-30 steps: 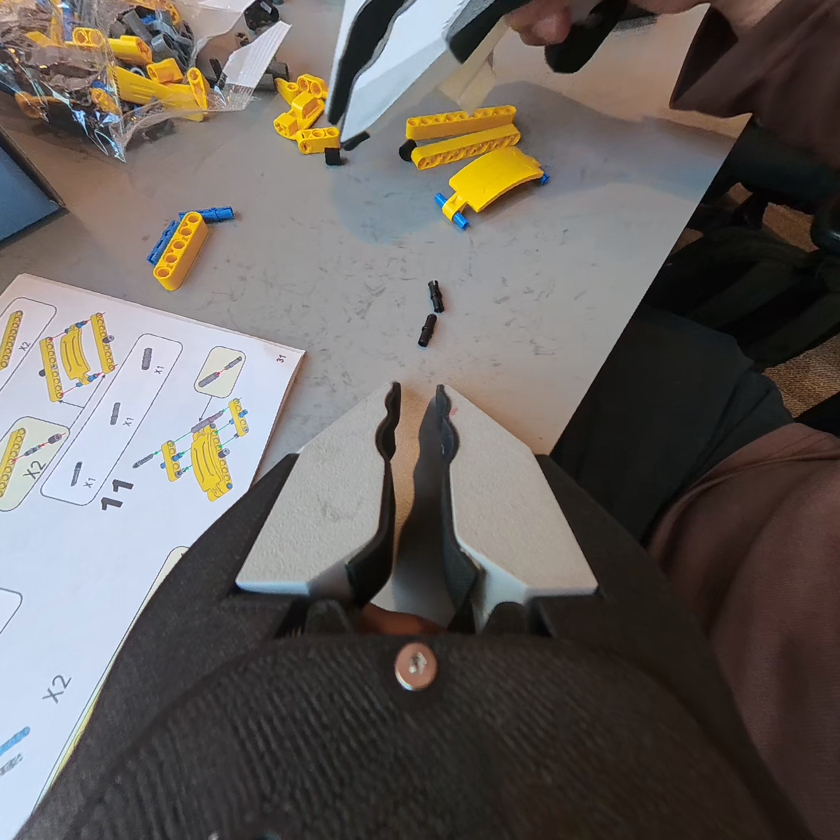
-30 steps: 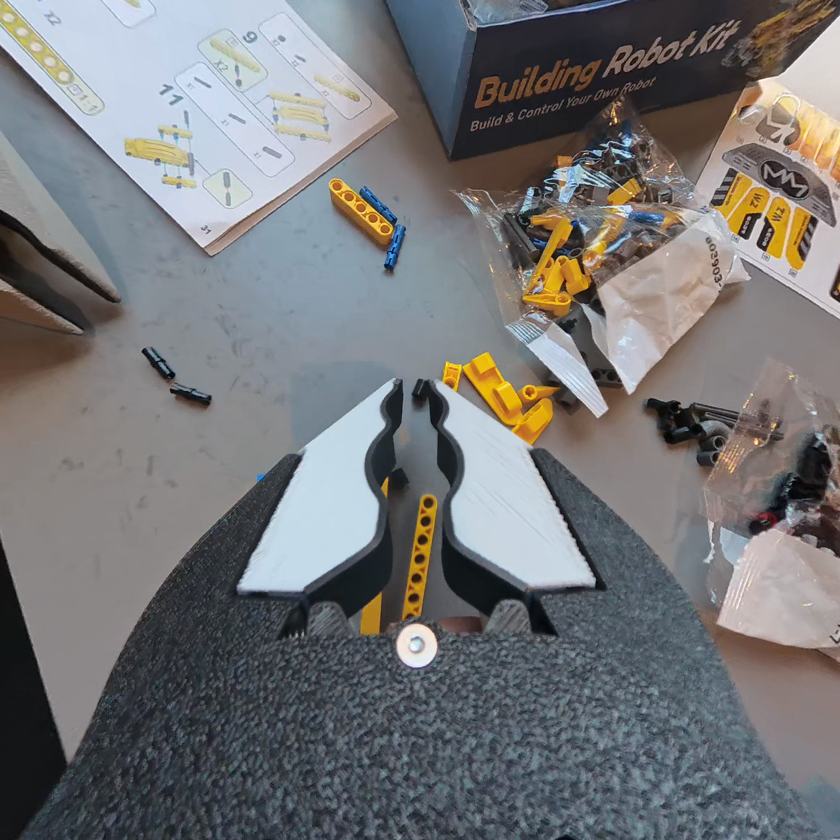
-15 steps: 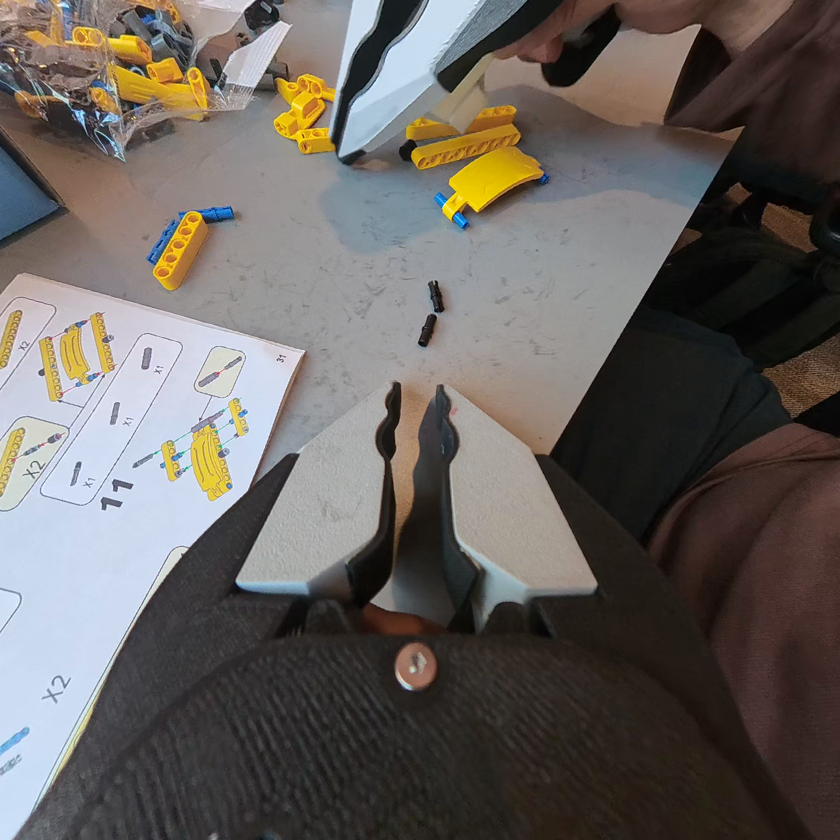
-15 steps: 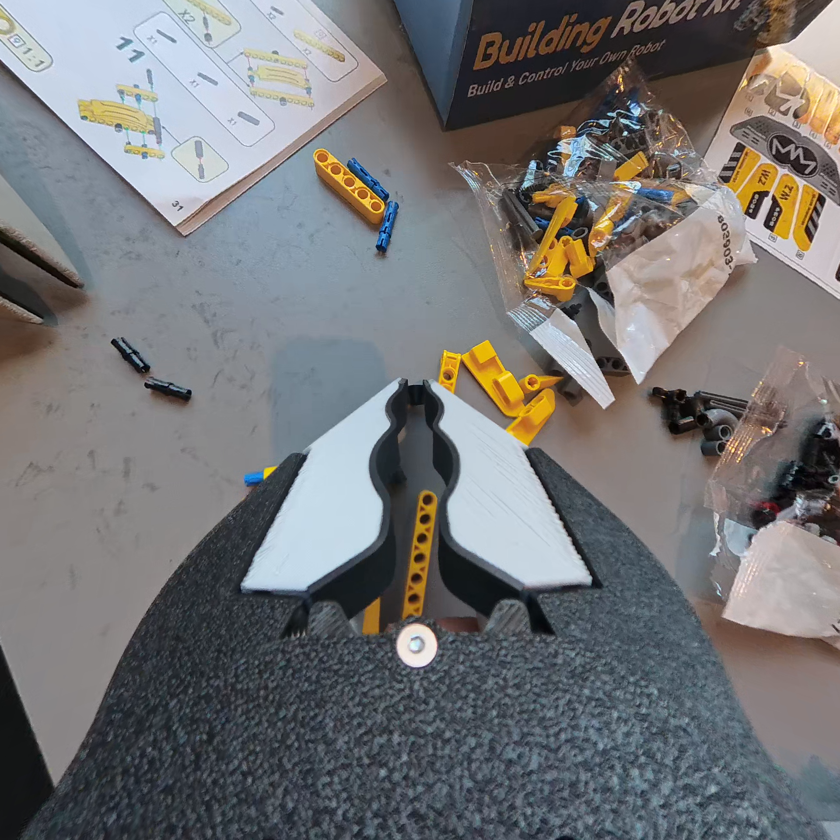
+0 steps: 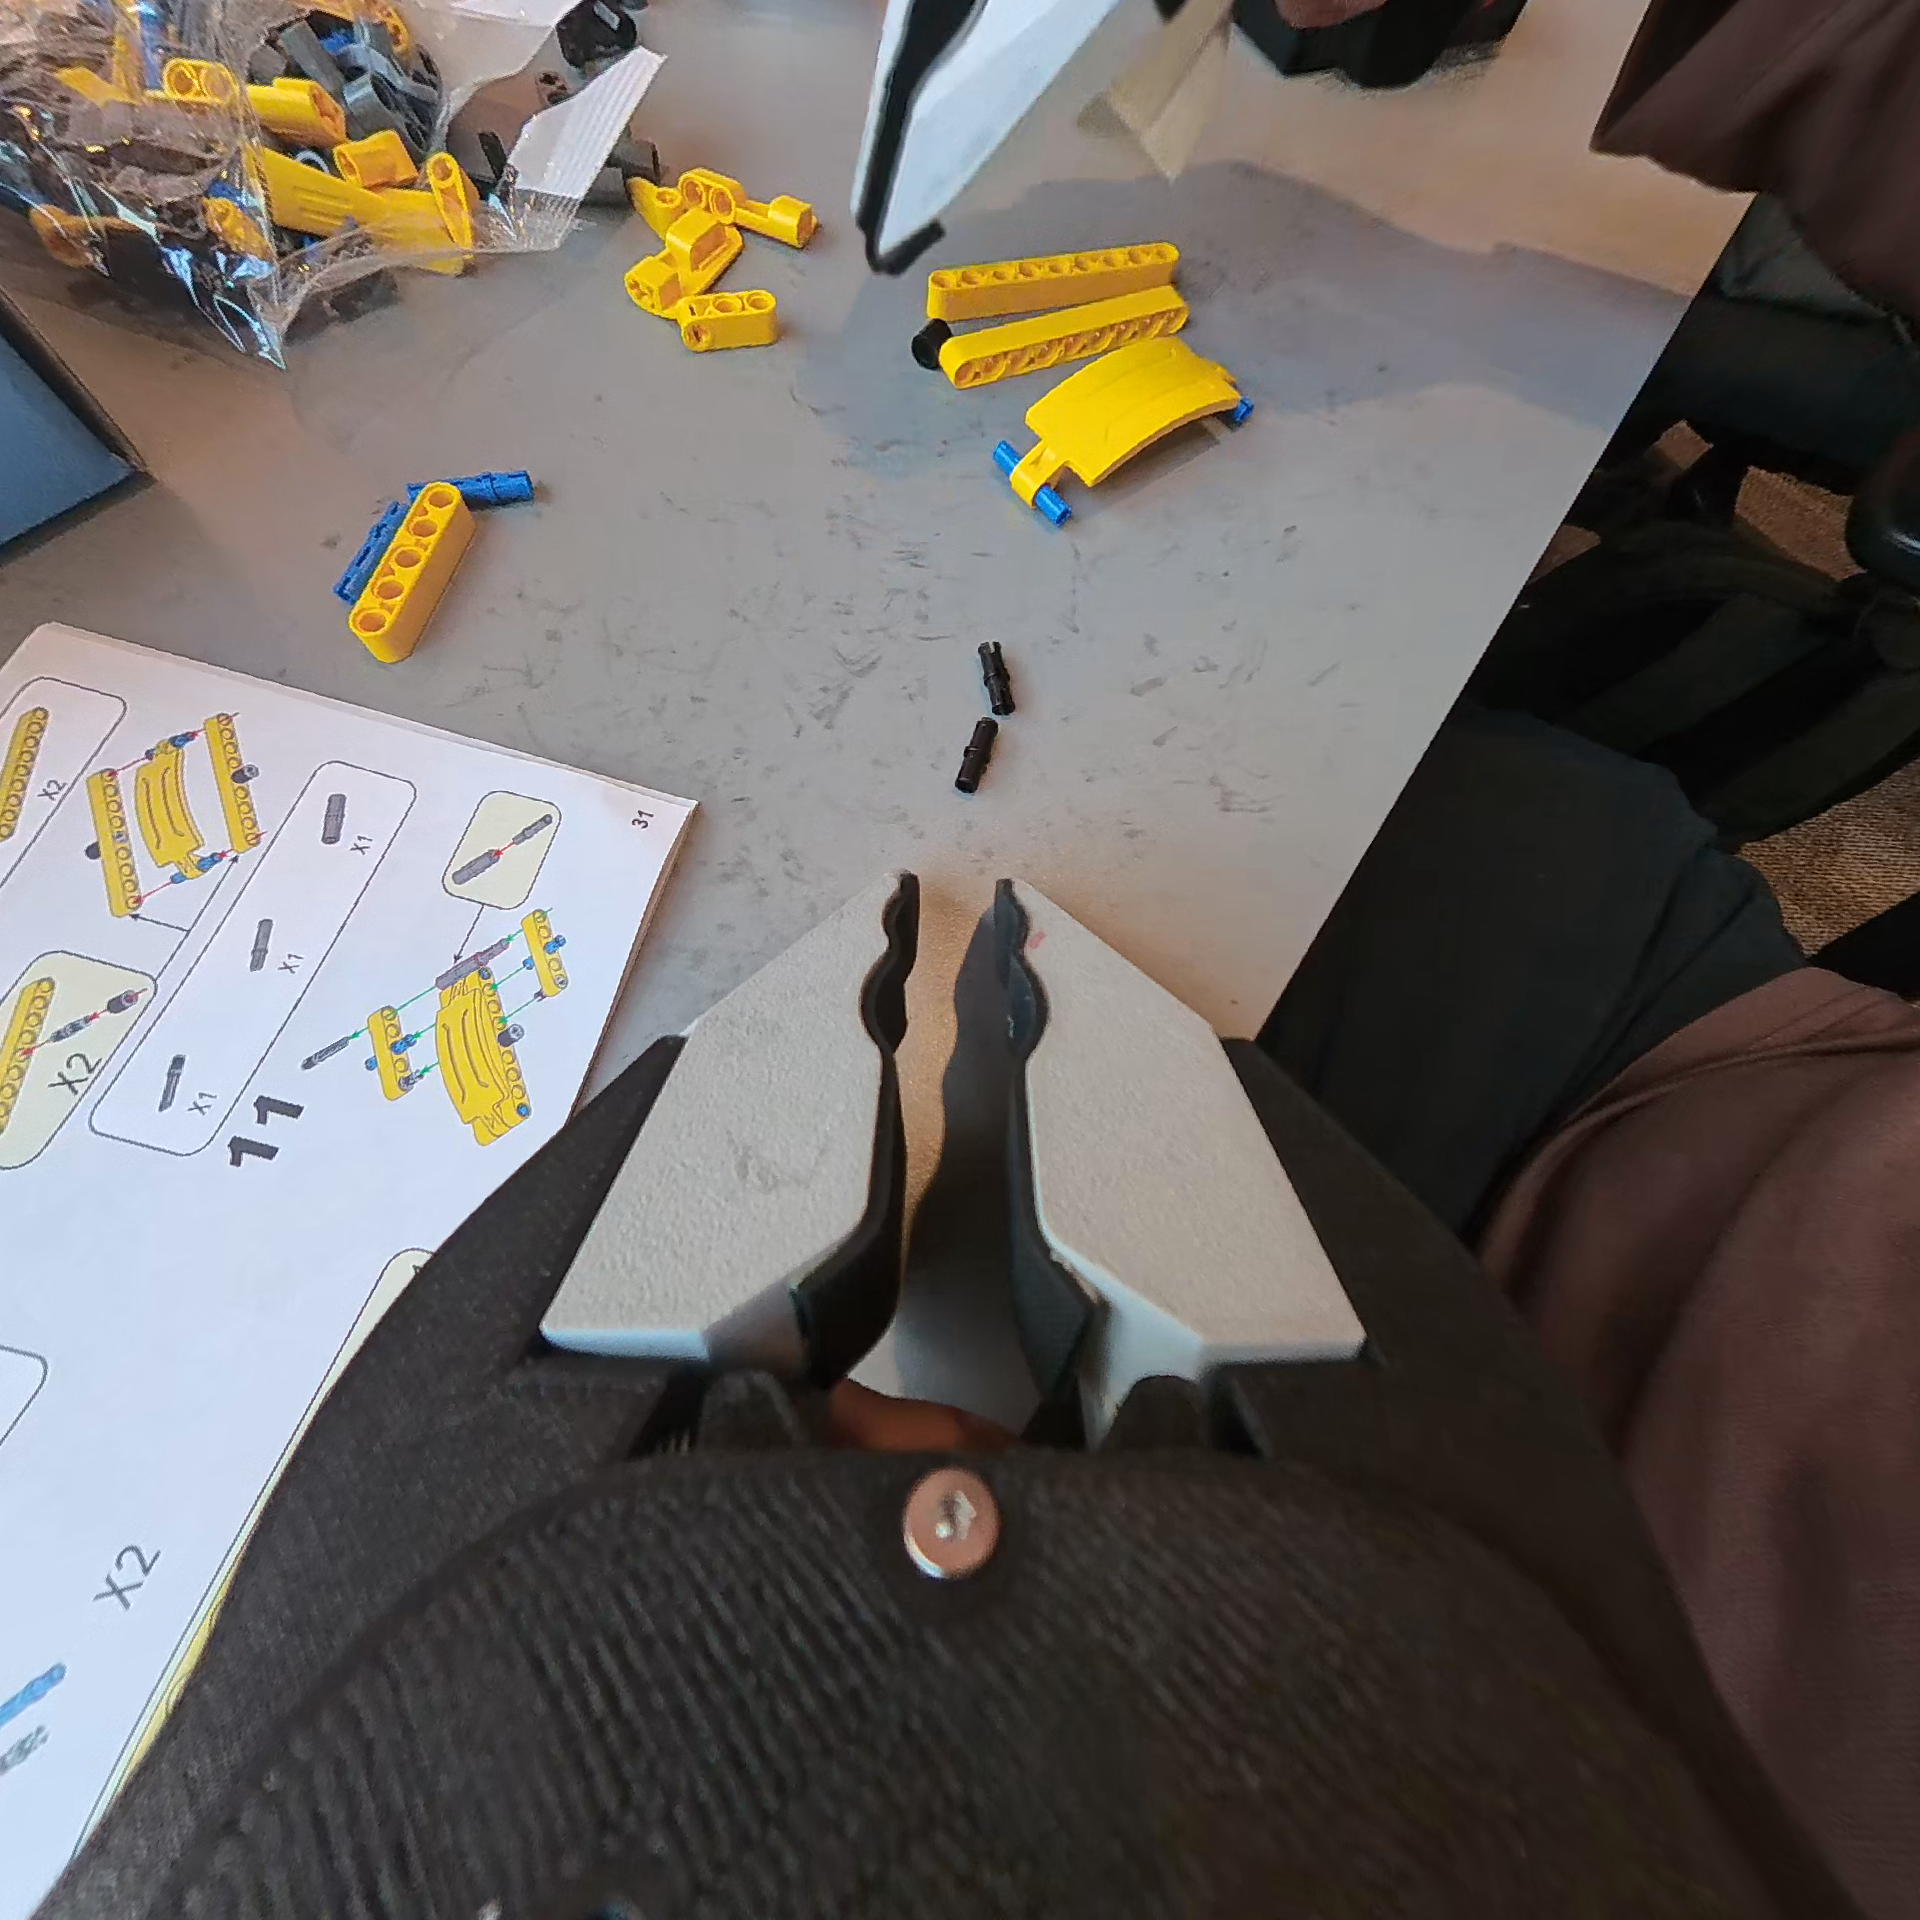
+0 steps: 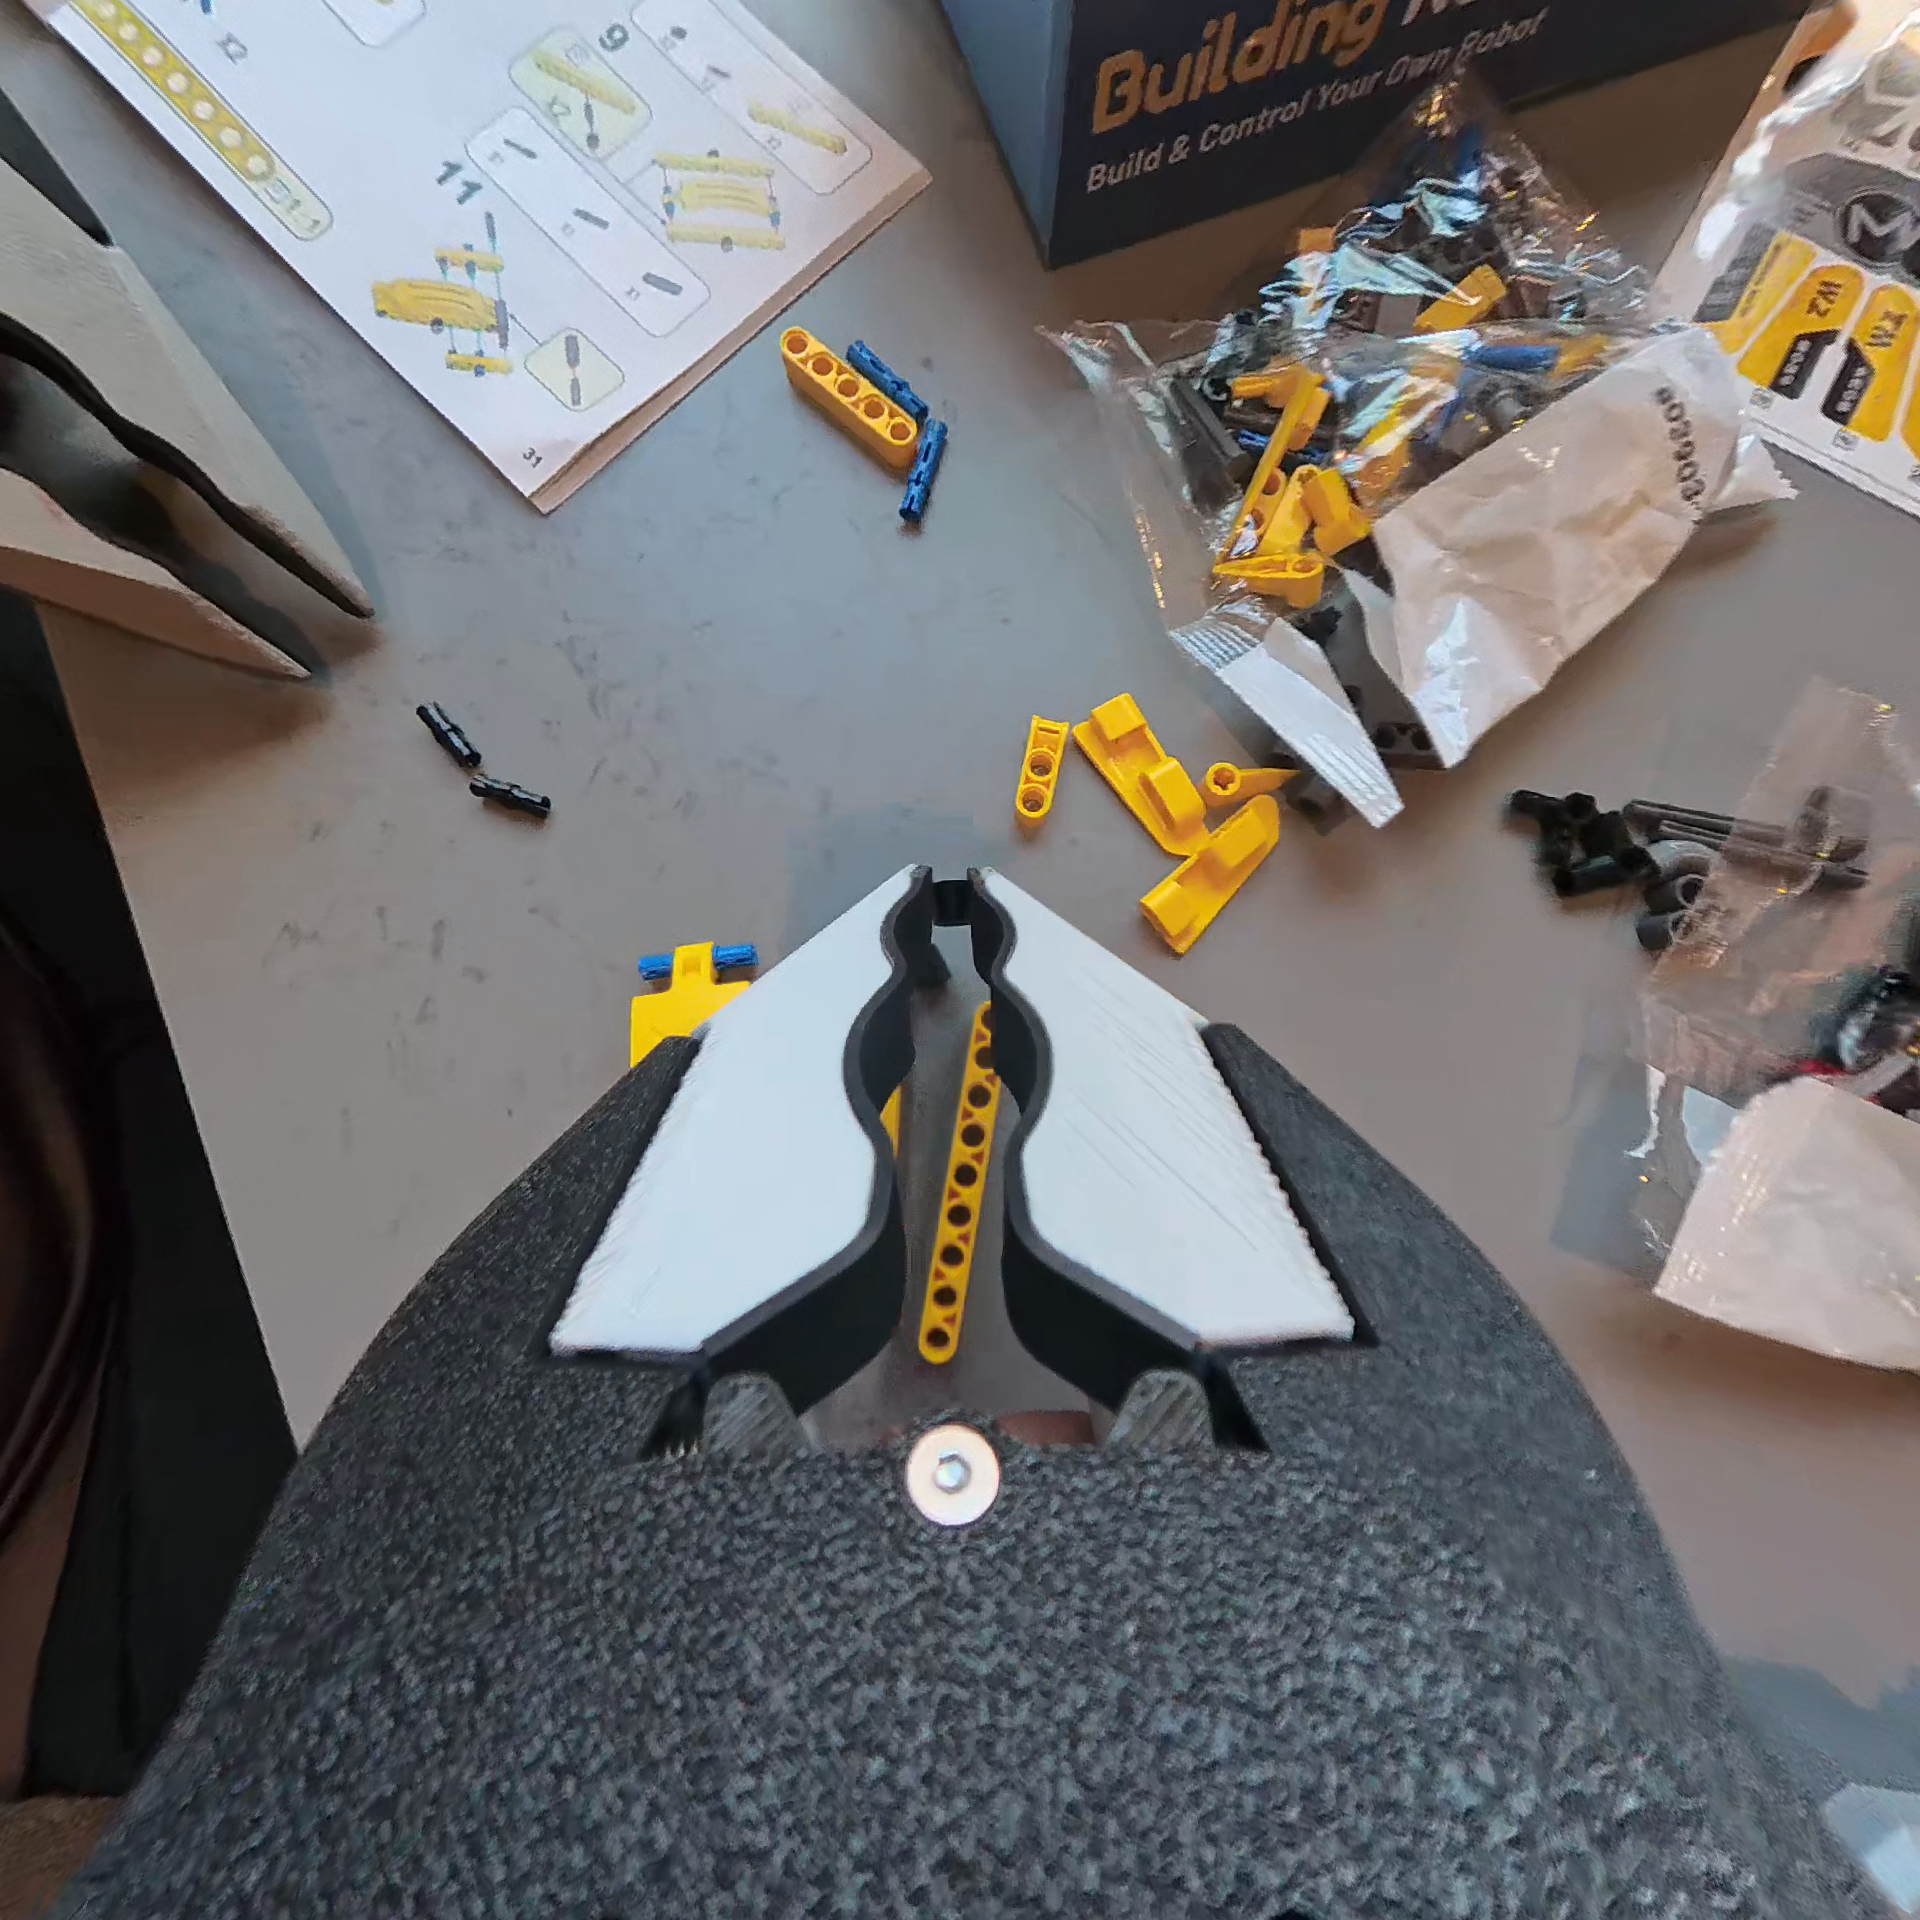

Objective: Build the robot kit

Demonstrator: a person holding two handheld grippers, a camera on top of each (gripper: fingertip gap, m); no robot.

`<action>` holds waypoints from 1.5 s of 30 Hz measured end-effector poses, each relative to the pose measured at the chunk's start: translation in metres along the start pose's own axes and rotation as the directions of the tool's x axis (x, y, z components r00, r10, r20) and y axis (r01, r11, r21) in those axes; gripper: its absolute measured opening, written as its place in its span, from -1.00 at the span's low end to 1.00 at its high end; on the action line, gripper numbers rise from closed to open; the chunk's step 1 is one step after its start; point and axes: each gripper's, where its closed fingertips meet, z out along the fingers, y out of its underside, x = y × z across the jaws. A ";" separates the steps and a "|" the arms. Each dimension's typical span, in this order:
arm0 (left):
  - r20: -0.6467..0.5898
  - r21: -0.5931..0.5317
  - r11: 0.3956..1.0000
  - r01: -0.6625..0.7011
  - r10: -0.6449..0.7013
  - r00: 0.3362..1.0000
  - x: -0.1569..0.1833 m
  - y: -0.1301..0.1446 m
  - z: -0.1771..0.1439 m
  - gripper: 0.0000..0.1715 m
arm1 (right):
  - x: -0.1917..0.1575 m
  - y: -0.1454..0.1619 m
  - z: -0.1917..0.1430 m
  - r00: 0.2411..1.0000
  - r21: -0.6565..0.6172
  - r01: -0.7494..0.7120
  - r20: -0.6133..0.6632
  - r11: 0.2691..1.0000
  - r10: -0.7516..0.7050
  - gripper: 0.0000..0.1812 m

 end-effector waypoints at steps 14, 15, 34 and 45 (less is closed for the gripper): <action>-0.003 0.001 1.000 0.000 0.000 1.000 0.000 0.000 0.000 -0.87 | -0.008 0.003 0.004 0.999 -0.025 0.021 0.027 0.999 -0.021 -0.90; -0.003 0.001 1.000 0.000 0.000 1.000 0.001 0.000 0.000 -0.87 | -0.006 0.002 0.000 1.000 -0.018 0.019 0.018 1.000 -0.019 -0.89; 0.001 0.001 1.000 0.012 -0.012 1.000 -0.001 0.000 0.000 -0.89 | -0.056 0.049 -0.014 0.989 -0.142 0.149 0.028 0.979 -0.146 -0.72; -0.038 0.089 0.991 -0.097 0.100 0.994 0.010 -0.003 -0.014 -0.82 | -0.076 0.028 -0.029 0.916 0.021 0.328 -0.253 0.944 -0.313 -0.72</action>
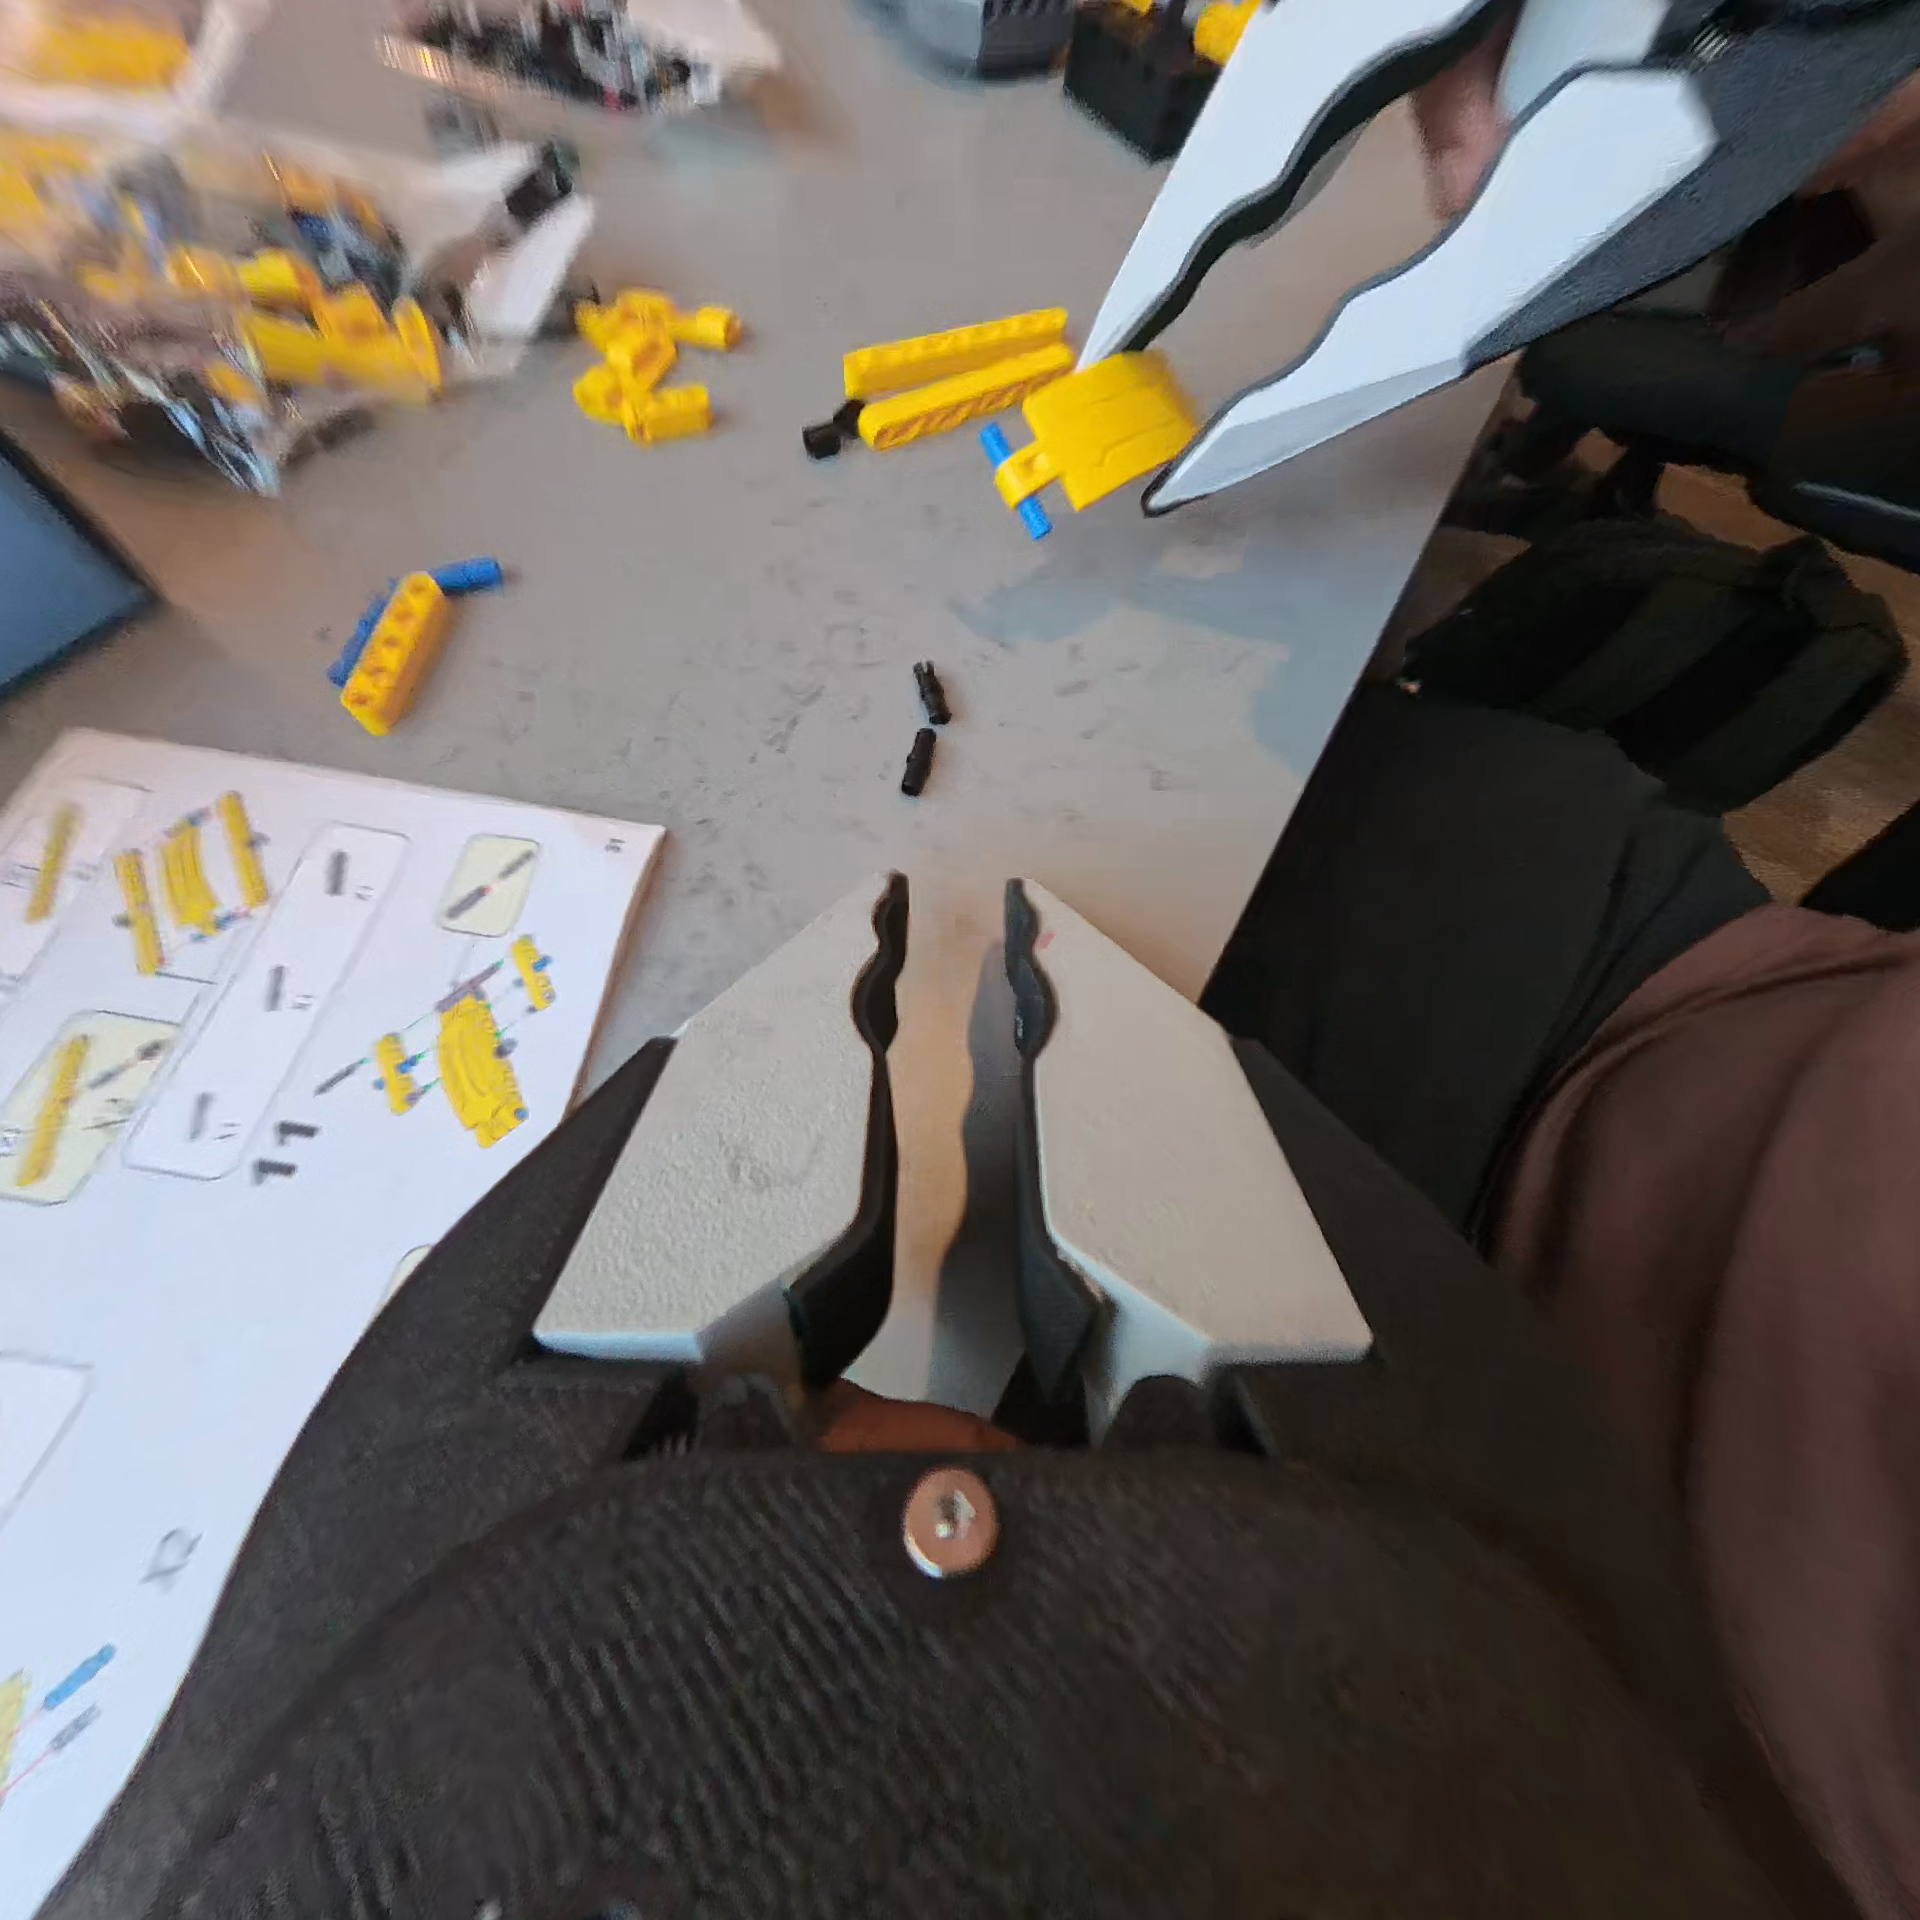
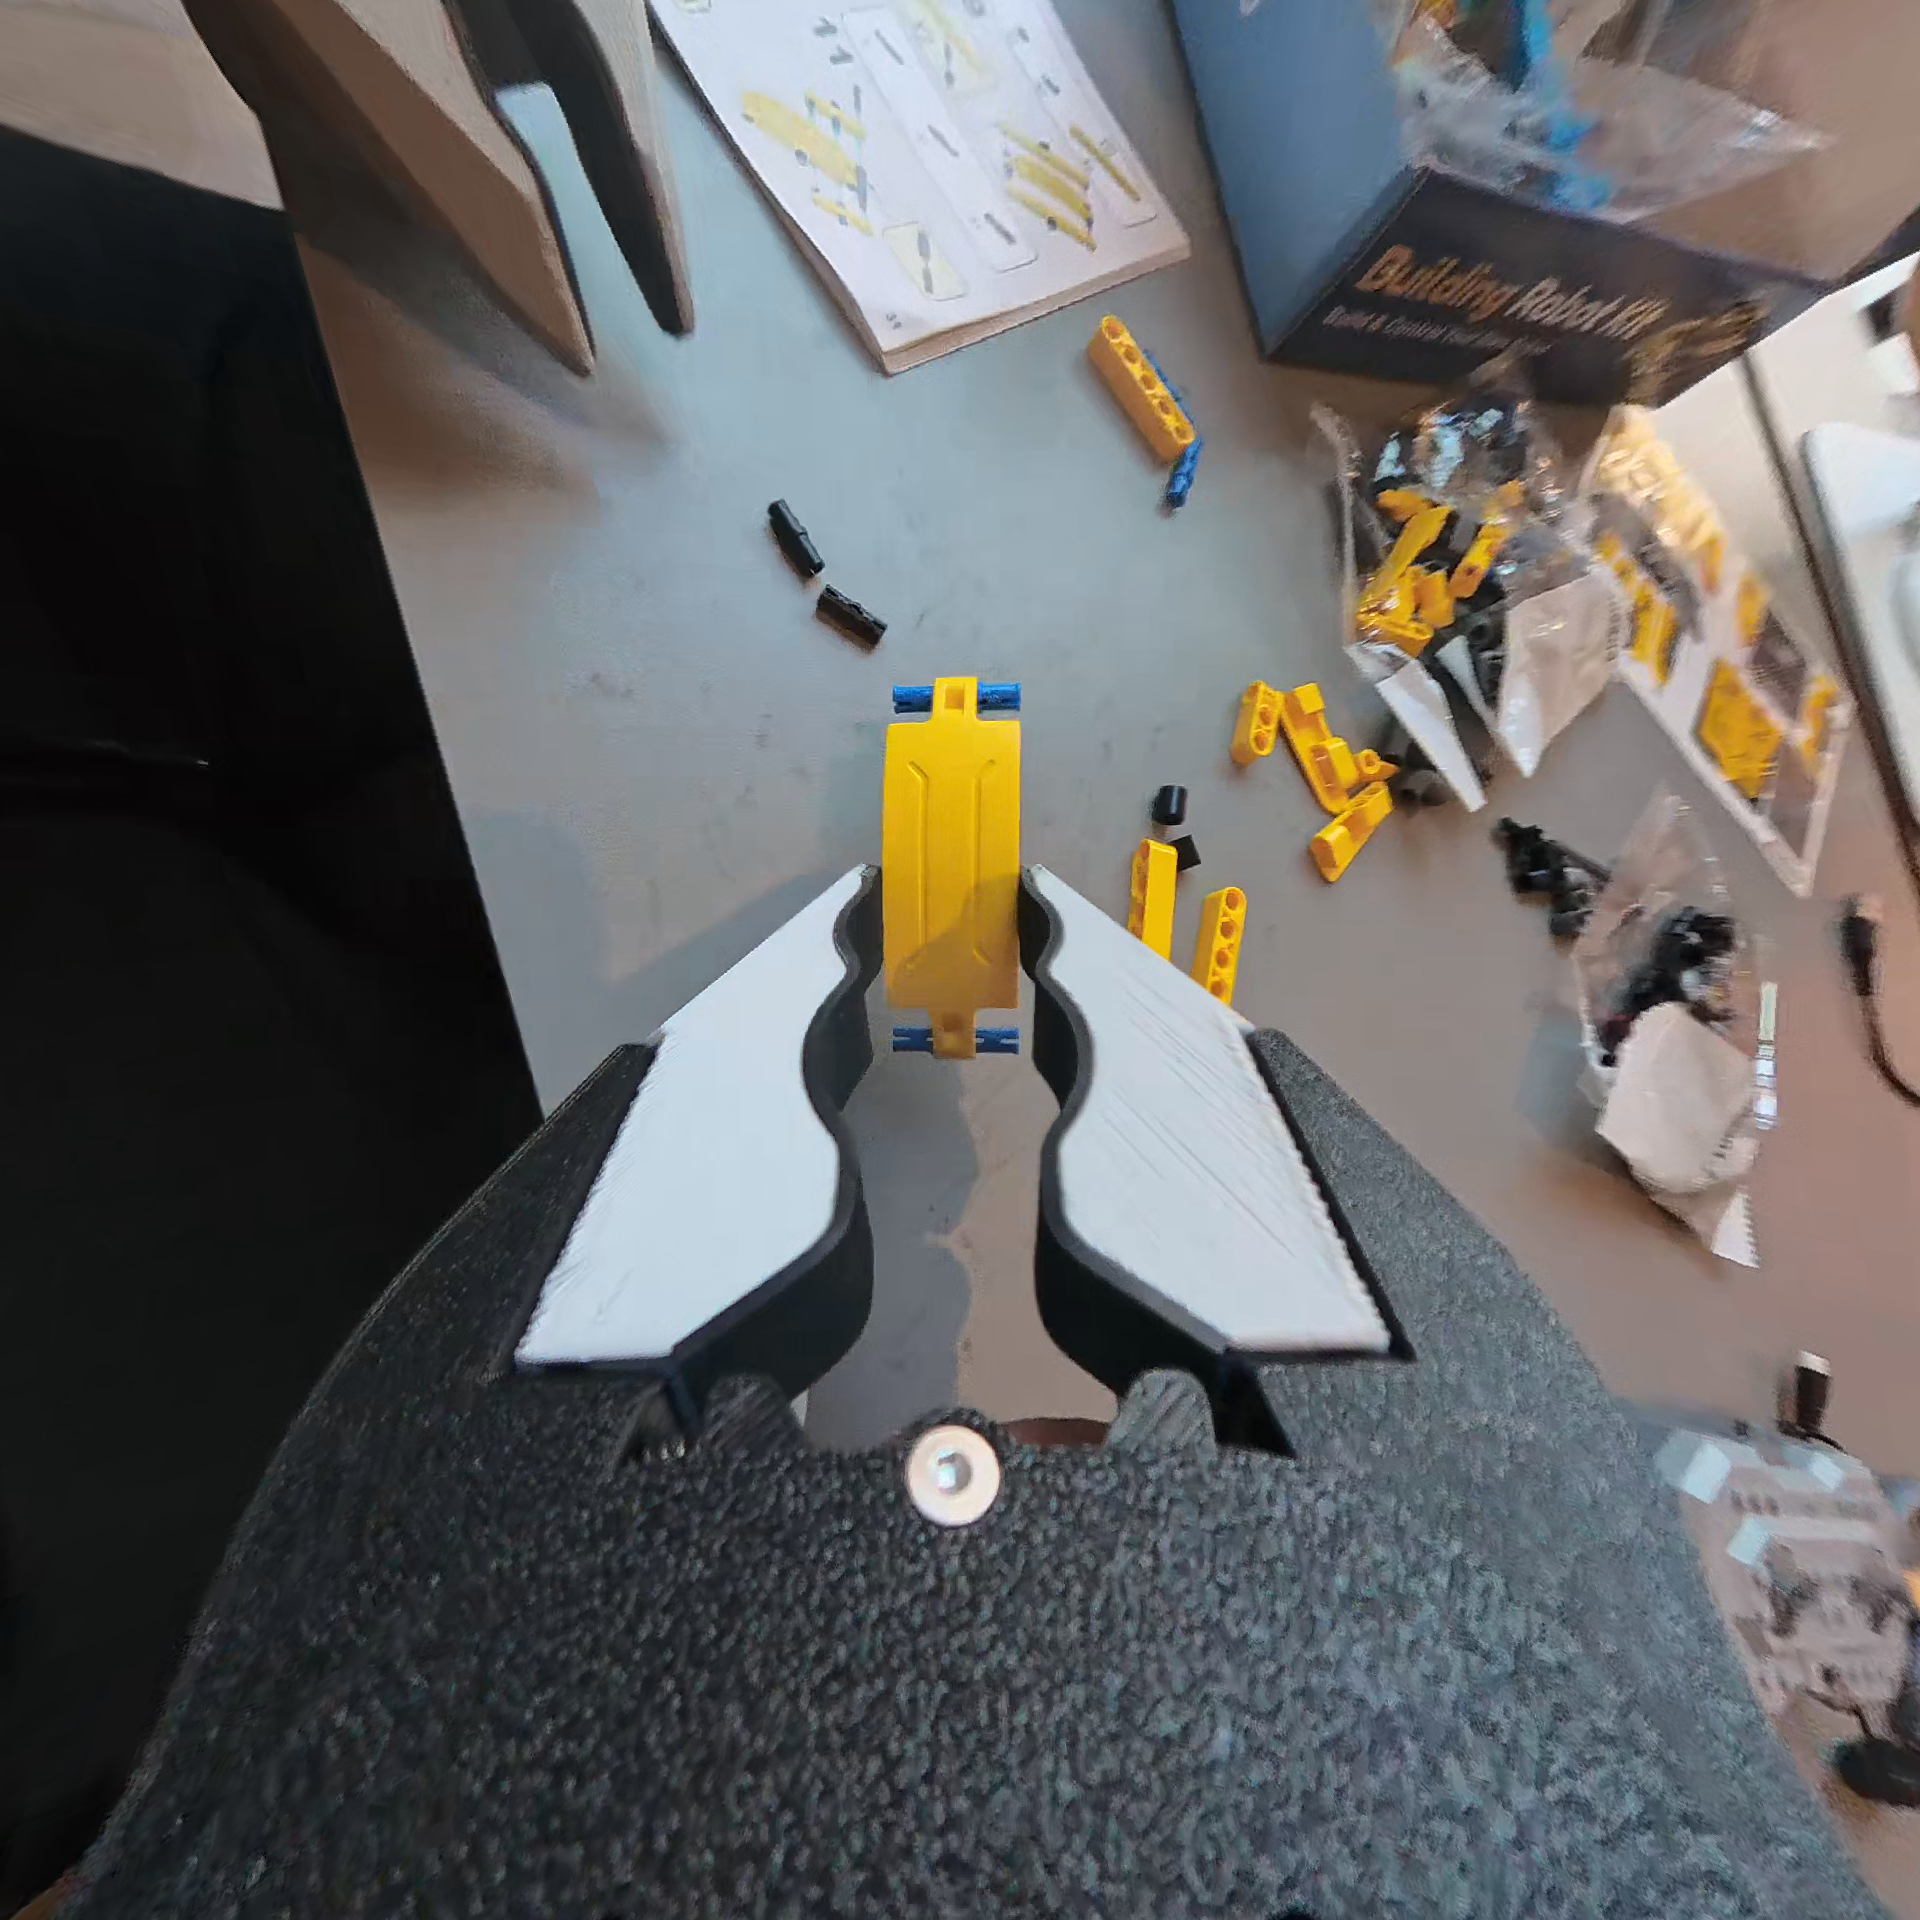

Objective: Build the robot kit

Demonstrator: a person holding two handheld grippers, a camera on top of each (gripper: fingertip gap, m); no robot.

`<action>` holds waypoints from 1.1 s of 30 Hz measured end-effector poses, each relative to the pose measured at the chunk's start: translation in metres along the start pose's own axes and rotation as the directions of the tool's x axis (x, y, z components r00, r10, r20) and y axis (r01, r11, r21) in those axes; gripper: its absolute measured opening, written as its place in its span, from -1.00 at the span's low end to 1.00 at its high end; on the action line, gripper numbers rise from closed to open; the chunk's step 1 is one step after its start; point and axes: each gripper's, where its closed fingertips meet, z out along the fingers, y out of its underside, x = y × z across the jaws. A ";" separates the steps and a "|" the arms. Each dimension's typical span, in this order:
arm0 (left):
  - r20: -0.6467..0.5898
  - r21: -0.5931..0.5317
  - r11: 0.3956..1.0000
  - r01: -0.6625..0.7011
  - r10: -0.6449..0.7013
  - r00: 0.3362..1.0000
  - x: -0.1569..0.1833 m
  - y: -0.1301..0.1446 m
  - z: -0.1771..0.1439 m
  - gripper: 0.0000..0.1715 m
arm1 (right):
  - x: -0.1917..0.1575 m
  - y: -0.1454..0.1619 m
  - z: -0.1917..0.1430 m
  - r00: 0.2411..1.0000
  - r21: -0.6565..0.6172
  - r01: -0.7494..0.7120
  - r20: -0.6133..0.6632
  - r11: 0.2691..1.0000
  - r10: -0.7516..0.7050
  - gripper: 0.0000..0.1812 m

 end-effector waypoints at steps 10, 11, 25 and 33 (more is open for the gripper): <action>-0.042 0.144 0.988 -0.063 0.070 0.997 0.028 -0.003 -0.006 -0.76 | -0.016 -0.040 -0.021 0.985 0.180 0.136 -0.129 0.974 -0.113 -0.72; -0.054 0.155 0.986 -0.067 0.076 0.996 0.033 -0.006 -0.004 -0.77 | -0.021 -0.044 -0.021 0.980 0.191 0.171 -0.135 0.967 -0.146 -0.72; -0.341 0.163 0.978 0.132 -0.069 0.937 0.047 -0.057 0.021 -0.70 | -0.022 -0.048 -0.014 0.874 0.115 0.422 -0.316 0.899 -0.370 -0.72; -0.379 0.140 0.985 0.099 -0.039 0.925 0.057 -0.055 0.026 -0.96 | -0.029 -0.039 -0.010 0.890 0.126 0.418 -0.258 0.900 -0.377 -0.74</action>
